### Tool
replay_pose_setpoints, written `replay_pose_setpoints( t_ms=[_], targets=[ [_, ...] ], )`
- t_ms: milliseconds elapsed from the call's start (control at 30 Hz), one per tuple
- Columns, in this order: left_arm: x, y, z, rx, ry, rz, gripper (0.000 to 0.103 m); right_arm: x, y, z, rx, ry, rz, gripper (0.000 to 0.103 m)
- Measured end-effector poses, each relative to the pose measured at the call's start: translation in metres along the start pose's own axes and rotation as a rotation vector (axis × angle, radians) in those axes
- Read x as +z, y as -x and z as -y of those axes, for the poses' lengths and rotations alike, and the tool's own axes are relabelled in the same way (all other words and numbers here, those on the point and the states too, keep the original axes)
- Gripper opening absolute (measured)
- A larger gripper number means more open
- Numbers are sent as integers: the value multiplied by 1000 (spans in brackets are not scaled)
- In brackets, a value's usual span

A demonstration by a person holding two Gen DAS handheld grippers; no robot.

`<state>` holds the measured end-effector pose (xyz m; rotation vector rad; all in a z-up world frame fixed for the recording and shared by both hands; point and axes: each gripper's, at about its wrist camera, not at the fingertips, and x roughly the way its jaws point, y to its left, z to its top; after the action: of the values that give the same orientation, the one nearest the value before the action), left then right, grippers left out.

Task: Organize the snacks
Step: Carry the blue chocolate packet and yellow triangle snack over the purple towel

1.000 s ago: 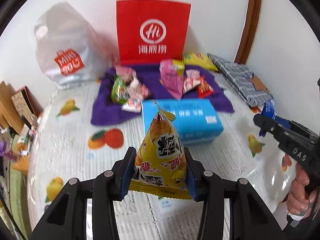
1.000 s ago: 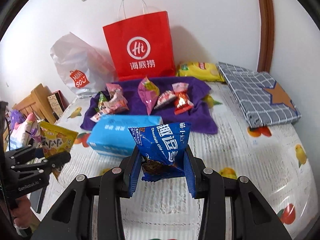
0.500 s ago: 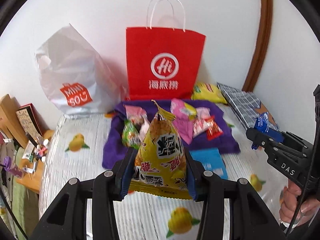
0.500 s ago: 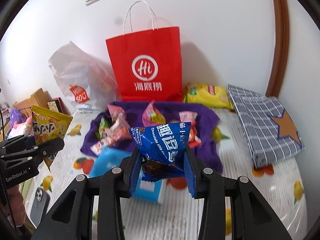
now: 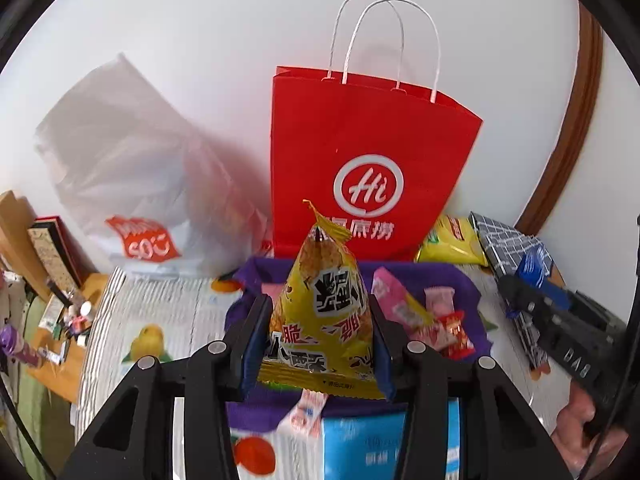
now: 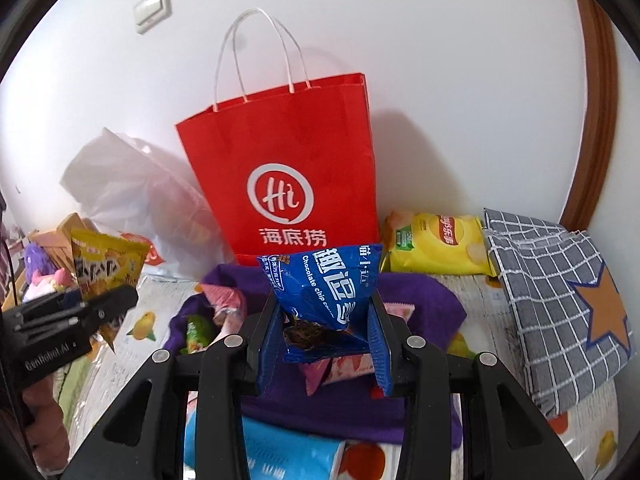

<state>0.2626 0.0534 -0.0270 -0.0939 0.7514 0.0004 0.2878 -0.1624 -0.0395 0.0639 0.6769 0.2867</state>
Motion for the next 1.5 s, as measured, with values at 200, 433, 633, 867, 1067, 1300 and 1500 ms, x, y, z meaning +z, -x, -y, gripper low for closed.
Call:
replay_pose_setpoints(
  t_ms=[200,433,633,867,1067,1300,1500],
  targets=[
    [16,-30,1,4,-22,11,43,0,-29,13,-36,36,-6,40],
    [10,-66,-24,36,31,-80,43,-7,-73,31,-36,24,-106,39],
    [11,-66,-31,42,53,-83,43,-12,-83,35,-37,24,-132,39],
    [10,-68,-23,37,28,-87,43,-12,-82,37,-84,42,-136,40],
    [10,-64,-18,31,13,-78,43,-12,-81,44,-95,34,-147,40],
    [10,-62,-16,30,6,-72,43,-14,-83,38,-90,50,-159,40],
    [10,-62,-14,30,3,-74,43,-18,-91,31,-77,76,-207,39]
  ],
)
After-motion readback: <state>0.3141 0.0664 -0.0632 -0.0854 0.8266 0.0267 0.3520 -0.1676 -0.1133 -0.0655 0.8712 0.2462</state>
